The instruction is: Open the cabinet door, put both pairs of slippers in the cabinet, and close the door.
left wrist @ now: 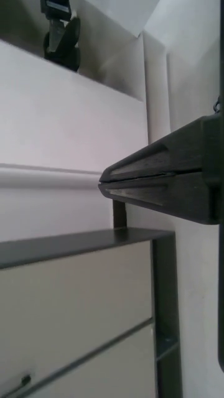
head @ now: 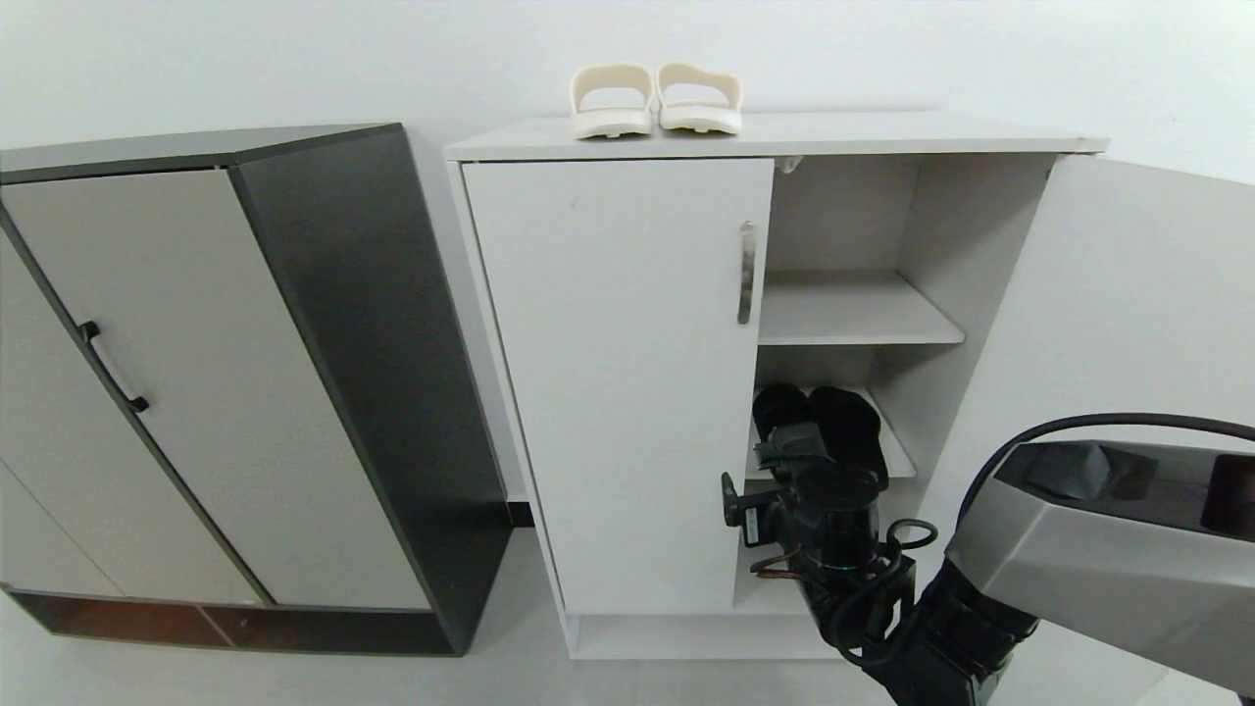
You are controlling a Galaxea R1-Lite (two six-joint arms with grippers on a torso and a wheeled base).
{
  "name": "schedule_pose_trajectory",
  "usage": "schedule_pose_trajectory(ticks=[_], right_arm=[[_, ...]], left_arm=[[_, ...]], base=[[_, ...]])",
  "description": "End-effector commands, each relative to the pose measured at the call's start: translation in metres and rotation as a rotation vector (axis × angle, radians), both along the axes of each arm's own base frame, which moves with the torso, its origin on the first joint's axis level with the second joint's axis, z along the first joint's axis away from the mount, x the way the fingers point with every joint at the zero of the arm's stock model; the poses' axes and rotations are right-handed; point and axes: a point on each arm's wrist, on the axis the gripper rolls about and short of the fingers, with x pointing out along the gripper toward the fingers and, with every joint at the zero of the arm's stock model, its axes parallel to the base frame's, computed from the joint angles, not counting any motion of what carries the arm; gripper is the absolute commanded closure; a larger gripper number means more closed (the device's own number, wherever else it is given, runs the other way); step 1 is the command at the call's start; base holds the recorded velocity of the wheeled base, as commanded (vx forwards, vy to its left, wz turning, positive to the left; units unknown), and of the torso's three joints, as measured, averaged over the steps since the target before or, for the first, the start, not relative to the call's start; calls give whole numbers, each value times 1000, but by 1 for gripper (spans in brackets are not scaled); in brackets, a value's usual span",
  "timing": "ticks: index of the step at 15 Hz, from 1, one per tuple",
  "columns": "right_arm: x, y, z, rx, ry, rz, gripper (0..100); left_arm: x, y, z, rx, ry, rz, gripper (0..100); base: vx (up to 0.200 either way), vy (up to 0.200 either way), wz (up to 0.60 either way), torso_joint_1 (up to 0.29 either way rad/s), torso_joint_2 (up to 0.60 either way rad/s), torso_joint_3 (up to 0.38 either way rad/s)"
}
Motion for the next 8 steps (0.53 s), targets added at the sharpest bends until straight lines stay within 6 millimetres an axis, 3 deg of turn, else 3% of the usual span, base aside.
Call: schedule_pose_trajectory(ticks=[1, 2, 8], right_arm=[[-1, 0, -3, -5, 6, 2, 0], [-1, 0, -3, -5, 6, 2, 0], [-1, -1, -1, 2, -5, 0, 0]], left_arm=[[0, 0, 0, -2, 1, 0, 100], [0, 0, 0, -5, 1, 0, 100], [0, 0, 0, -5, 1, 2, 100]], base=[[0, 200, 0, 7, 2, 2], [0, 200, 0, 7, 2, 2], [0, 0, 0, 0, 0, 0]])
